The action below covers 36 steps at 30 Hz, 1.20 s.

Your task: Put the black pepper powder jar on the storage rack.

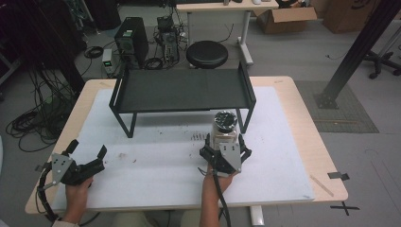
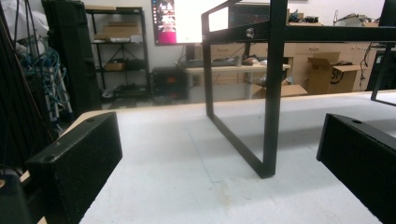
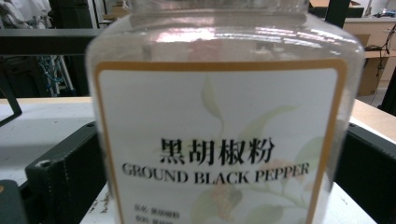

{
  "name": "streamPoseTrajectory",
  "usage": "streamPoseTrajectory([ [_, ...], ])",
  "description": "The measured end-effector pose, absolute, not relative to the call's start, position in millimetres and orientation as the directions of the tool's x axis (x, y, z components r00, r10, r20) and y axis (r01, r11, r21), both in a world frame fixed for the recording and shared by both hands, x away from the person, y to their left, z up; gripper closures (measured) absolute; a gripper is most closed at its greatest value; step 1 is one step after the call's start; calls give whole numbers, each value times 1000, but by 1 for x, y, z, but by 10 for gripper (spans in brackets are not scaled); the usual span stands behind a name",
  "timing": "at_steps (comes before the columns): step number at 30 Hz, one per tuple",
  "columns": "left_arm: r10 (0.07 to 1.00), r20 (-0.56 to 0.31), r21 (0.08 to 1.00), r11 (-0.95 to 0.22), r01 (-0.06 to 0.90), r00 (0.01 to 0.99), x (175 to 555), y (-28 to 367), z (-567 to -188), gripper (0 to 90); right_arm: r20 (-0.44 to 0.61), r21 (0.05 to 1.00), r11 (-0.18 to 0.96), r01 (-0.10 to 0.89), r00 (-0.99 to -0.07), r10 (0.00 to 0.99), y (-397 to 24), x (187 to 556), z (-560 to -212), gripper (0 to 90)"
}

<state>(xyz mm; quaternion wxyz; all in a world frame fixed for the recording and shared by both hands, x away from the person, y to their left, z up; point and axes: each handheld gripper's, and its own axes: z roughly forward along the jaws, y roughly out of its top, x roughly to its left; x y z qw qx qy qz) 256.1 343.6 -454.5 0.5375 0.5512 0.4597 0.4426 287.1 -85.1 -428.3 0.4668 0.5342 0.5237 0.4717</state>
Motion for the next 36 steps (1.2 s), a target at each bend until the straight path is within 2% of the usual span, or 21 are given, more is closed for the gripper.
streamPoseTrajectory([
  [11,983,-6,1000,0,31,185,256,344,-455,5,15,994,-15,111,2,1000,-84,294,-428,23],
  [19,983,-6,1000,1,31,186,256,344,-455,5,30,994,-29,108,-7,1000,-86,295,-432,70],
  [27,983,-7,1000,1,31,186,256,344,-455,5,30,995,-27,92,-35,999,-86,294,-432,190],
  [36,983,-7,1000,1,31,186,256,344,-455,5,14,996,-11,86,-37,999,-87,293,-432,227],
])
